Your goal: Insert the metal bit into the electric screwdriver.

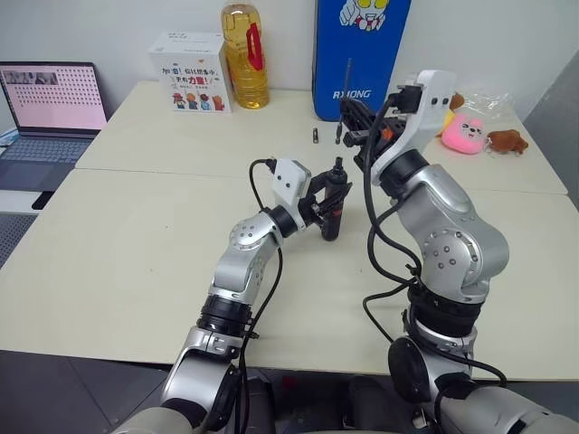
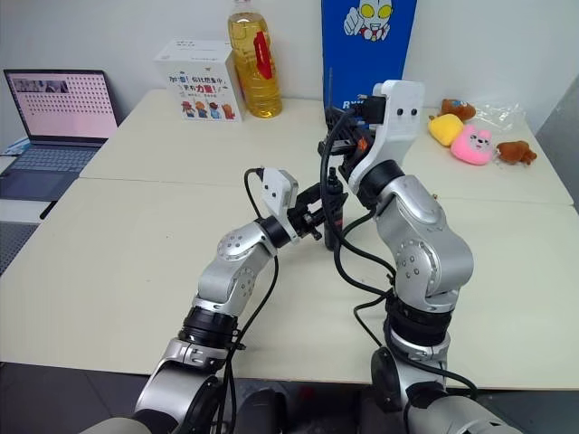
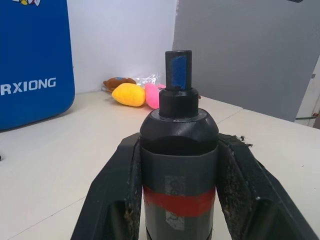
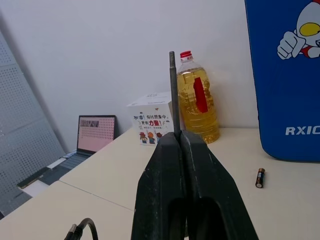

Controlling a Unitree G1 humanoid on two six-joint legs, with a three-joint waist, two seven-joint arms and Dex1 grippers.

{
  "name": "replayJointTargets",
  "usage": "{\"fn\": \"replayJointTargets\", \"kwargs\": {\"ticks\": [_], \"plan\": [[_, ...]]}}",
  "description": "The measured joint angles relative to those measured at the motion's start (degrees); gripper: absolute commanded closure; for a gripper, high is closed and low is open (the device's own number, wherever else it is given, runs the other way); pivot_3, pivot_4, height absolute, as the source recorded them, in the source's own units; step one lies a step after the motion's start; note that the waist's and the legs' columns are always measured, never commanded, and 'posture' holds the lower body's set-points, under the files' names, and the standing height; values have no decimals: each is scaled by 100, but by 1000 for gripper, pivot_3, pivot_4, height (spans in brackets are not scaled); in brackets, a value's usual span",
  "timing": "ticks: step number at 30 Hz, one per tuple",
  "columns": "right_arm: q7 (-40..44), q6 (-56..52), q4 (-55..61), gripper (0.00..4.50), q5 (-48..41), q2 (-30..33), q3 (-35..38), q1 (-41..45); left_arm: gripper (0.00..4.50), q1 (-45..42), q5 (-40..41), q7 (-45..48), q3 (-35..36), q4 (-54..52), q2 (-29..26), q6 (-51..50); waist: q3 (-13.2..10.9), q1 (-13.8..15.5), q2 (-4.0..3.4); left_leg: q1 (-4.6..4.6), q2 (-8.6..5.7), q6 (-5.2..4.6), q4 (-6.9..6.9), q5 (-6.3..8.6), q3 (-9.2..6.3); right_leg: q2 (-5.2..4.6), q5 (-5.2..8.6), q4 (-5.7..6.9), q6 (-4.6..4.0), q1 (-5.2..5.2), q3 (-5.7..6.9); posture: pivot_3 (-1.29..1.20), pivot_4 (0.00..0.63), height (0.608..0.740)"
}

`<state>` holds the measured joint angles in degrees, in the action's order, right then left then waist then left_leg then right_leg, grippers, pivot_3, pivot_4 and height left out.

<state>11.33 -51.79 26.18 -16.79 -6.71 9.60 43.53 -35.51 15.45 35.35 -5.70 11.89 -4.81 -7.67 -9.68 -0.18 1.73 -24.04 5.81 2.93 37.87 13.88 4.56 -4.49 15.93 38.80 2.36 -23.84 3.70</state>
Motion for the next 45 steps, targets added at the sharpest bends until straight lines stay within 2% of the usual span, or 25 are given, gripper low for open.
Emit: {"fn": "replayJointTargets", "kwargs": {"ticks": [20,45], "plan": [[-305,128,-69,4478,-309,329,-146,-262,2835,-4,-16,-54,13,-1,-53,-13,0,-1,0,1,0,0,-1,0,-1,0,0,0,0,0,0,0,150,740],[-434,365,-180,4478,-499,420,-286,-363,2835,-5,-4,62,11,-115,-102,-188,0,0,0,0,0,0,-1,0,-1,0,0,-2,0,0,0,0,150,740]]}}
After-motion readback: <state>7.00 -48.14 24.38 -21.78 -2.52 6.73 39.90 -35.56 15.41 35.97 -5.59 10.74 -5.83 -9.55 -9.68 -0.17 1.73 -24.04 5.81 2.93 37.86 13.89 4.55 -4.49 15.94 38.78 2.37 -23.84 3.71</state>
